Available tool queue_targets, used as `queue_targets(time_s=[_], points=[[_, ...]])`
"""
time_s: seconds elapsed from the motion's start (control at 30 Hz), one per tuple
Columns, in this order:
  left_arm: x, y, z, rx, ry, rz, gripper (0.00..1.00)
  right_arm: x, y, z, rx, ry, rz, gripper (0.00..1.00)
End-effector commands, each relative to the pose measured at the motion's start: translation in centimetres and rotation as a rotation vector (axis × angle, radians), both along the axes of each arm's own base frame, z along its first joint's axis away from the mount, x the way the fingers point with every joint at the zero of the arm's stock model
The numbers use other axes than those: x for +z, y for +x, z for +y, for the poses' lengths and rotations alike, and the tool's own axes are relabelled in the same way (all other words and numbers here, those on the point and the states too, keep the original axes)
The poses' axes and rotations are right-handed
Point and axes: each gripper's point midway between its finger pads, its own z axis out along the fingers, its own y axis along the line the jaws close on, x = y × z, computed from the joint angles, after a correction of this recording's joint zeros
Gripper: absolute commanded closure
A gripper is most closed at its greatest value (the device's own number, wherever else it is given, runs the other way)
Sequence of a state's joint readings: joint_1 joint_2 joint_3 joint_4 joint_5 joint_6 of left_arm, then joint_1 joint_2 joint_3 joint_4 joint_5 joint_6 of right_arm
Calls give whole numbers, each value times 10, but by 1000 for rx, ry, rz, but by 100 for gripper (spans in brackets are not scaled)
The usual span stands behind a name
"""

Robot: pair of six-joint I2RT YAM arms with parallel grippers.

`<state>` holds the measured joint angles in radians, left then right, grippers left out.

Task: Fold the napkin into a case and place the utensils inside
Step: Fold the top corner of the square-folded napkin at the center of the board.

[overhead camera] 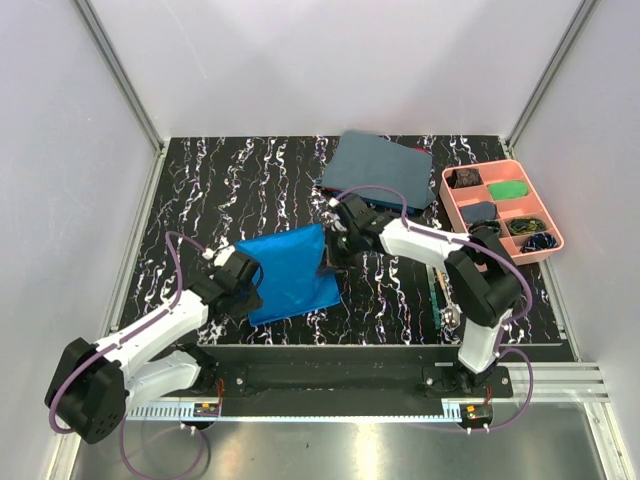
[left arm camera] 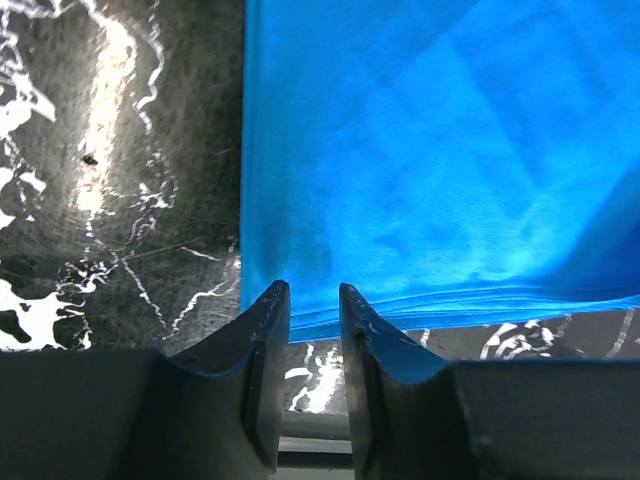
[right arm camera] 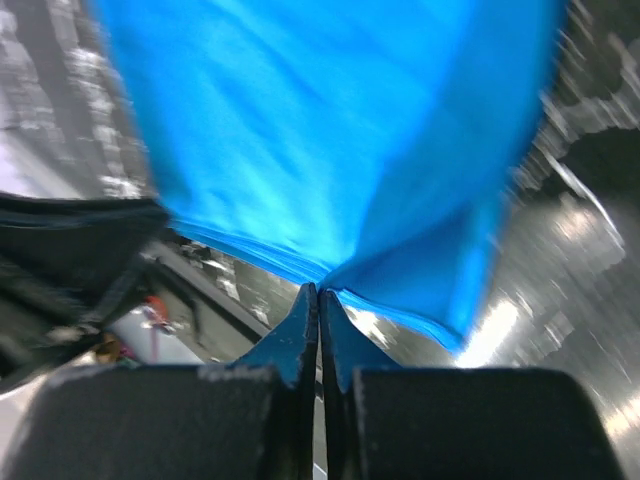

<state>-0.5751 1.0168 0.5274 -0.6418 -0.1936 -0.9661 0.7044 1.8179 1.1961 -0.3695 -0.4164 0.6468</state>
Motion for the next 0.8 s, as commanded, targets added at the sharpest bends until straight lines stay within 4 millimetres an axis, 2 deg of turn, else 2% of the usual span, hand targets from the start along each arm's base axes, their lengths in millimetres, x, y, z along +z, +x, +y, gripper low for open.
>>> queue_targets(time_s=[0.0, 0.03, 0.07, 0.1, 0.13, 0.23, 0.27, 0.3, 0.33, 0.4, 0.43, 0.5, 0.53, 0.6, 0.63, 0.7, 0.77], points=[[-11, 1, 7, 45, 29, -8, 73, 39, 19, 44, 104, 172, -64, 100], [-16, -3, 9, 47, 34, 8, 75, 43, 23, 50, 113, 188, -74, 100], [-18, -5, 9, 50, 31, 13, 77, 38, 24, 56, 121, 190, -64, 100], [-20, -6, 9, 45, 30, 17, 81, 49, 27, 67, 145, 225, -75, 100], [-21, -7, 9, 38, 30, 20, 83, 43, 28, 73, 155, 227, -61, 100], [-18, -7, 8, 40, 22, 13, 85, 56, 31, 95, 189, 283, -78, 100], [-17, -6, 8, 44, 14, 7, 85, 48, 32, 100, 194, 279, -61, 100], [-17, -6, 7, 42, 14, 6, 86, 56, 35, 109, 211, 303, -77, 100], [-17, -7, 8, 40, 18, 9, 87, 47, 34, 115, 220, 300, -61, 100], [-17, -7, 8, 36, 20, 13, 91, 52, 39, 127, 233, 322, -76, 100], [-16, -7, 7, 34, 16, 10, 92, 41, 40, 132, 238, 318, -60, 100], [-17, -7, 7, 32, 18, 19, 94, 47, 46, 143, 253, 345, -71, 100], [-17, -8, 6, 30, 16, 23, 95, 39, 48, 146, 255, 344, -58, 100], [-17, -7, 5, 26, 14, 25, 95, 45, 52, 156, 270, 365, -77, 100], [-16, -7, 4, 24, 12, 25, 96, 38, 54, 157, 270, 359, -68, 100], [-16, -7, 4, 19, 12, 24, 96, 40, 58, 163, 274, 370, -73, 100], [-15, -8, 3, 17, 4, 25, 98, 33, 61, 165, 272, 363, -67, 100]])
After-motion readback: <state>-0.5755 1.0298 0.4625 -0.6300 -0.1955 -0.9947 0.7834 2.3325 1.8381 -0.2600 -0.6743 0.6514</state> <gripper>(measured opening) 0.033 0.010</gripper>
